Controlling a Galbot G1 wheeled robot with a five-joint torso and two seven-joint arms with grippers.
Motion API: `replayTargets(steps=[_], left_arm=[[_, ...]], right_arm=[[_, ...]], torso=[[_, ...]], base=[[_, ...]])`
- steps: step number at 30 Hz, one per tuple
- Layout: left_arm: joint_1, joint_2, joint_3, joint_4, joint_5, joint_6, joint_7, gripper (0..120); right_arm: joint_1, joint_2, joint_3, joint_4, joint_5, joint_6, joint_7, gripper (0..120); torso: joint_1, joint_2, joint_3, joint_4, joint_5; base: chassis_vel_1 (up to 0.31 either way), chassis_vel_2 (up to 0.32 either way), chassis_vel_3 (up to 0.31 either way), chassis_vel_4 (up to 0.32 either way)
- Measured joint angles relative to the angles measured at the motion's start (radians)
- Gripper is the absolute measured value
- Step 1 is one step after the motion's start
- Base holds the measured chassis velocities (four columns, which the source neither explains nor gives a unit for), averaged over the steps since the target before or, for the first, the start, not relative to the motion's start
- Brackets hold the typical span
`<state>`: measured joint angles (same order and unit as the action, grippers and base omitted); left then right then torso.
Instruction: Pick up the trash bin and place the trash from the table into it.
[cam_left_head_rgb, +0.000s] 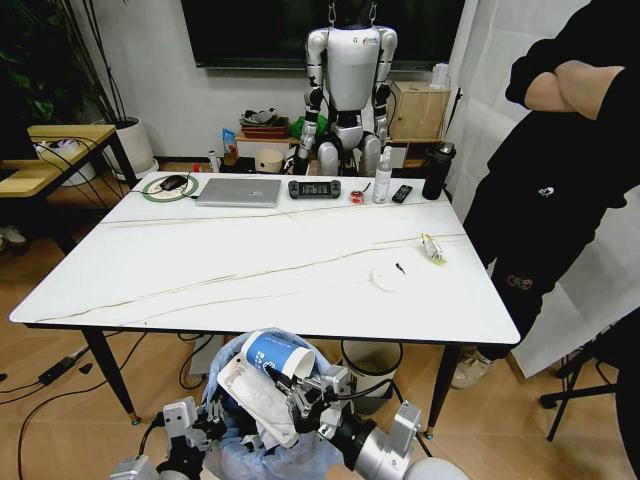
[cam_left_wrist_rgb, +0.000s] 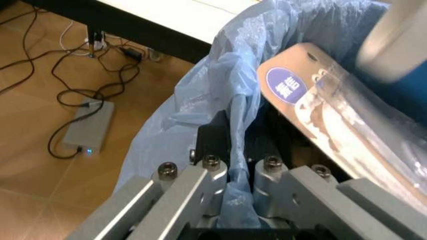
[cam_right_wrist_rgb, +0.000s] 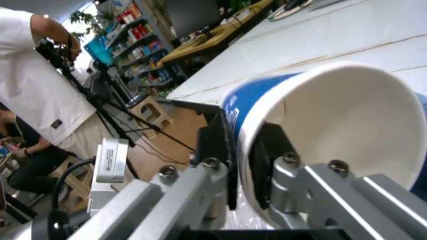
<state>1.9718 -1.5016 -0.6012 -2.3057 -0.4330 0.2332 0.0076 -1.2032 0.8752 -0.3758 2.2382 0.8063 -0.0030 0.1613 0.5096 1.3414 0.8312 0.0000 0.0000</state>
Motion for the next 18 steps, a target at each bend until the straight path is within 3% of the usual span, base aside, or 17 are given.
replayTargets(steps=[5,9,18], left_arm=[[0.0,0.001,0.001,-0.002,-0.006,0.003,-0.002,0],[-0.001,0.002,0.001,-0.002,-0.008,0.003,-0.002,0],[-0.006,0.006,-0.002,0.002,-0.014,0.004,-0.003,0]], right_arm=[[-0.015,0.001,0.007,-0.001,-0.016,-0.005,-0.002,34],[-0.021,-0.008,0.019,0.002,-0.016,-0.006,-0.004,45],[-0.084,-0.079,0.098,0.036,-0.013,-0.014,0.006,81]], torso=[[0.0,0.0,0.0,0.0,0.0],[0.0,0.0,0.0,0.0,0.0],[0.0,0.0,0.0,0.0,0.0001]], base=[[0.0,0.0,0.0,0.0],[0.0,0.0,0.0,0.0],[0.0,0.0,0.0,0.0]])
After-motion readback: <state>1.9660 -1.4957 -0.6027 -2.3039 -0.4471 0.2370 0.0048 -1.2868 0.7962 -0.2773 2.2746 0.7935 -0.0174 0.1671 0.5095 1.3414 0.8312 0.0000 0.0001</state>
